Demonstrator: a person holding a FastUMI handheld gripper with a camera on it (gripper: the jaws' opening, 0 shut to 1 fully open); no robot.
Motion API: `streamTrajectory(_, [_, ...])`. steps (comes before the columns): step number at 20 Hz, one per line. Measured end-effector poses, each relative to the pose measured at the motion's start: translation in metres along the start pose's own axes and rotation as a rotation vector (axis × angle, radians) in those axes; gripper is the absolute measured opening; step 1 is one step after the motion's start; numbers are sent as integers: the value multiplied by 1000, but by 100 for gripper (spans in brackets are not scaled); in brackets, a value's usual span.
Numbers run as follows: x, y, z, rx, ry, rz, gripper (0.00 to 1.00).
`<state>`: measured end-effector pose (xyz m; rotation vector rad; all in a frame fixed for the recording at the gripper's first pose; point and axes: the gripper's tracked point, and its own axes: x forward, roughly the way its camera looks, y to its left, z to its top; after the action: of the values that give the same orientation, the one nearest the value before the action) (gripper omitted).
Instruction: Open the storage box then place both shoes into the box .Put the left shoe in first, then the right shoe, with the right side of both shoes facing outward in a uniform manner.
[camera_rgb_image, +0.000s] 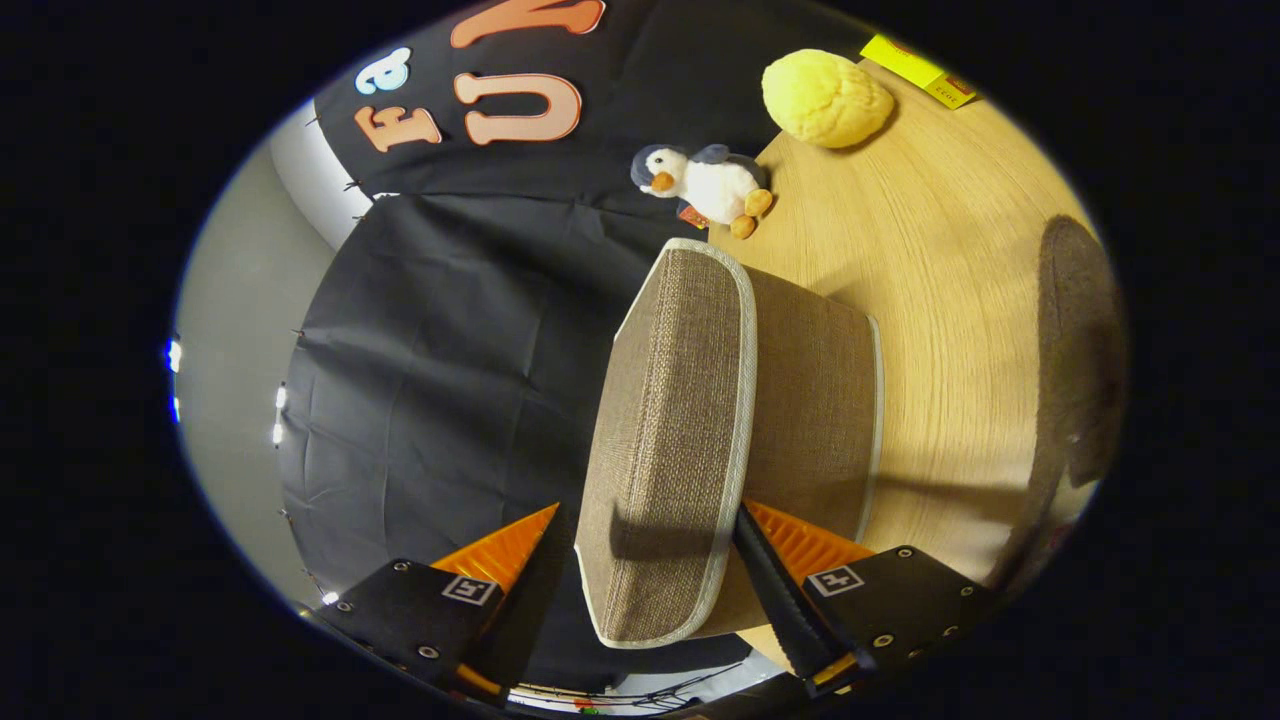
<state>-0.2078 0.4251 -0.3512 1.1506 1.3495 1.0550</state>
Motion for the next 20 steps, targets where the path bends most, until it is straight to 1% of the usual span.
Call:
streamTrajectory(1, [-2,-1,2,0,-6,-17,95])
streamTrajectory(2, [-7,0,6,-13,-18,-20,90])
streamTrajectory(4, [-22,5,8,-10,-20,-11,84])
streamTrajectory(5, [-31,9,10,1,-28,1,84])
streamTrajectory(7, [-44,22,17,17,-56,52,78])
streamTrajectory(8, [-47,30,22,26,-73,73,71])
streamTrajectory(9, [-46,32,24,23,-85,77,67])
streamTrajectory(11, [-37,15,19,34,-74,13,48])
streamTrajectory(12, [-30,8,15,80,-51,-4,40])
streamTrajectory(13, [-29,17,10,139,-44,22,32])
streamTrajectory(14, [-29,24,12,167,-59,39,22])
streamTrajectory(16, [-28,27,11,156,-81,25,12])
streamTrajectory(17, [-26,29,8,148,-76,7,10])
streamTrajectory(18, [-24,26,6,142,-72,-29,7])
streamTrajectory(19, [-23,24,7,140,-77,-60,5])
streamTrajectory(20, [-24,31,8,135,-82,-63,2])
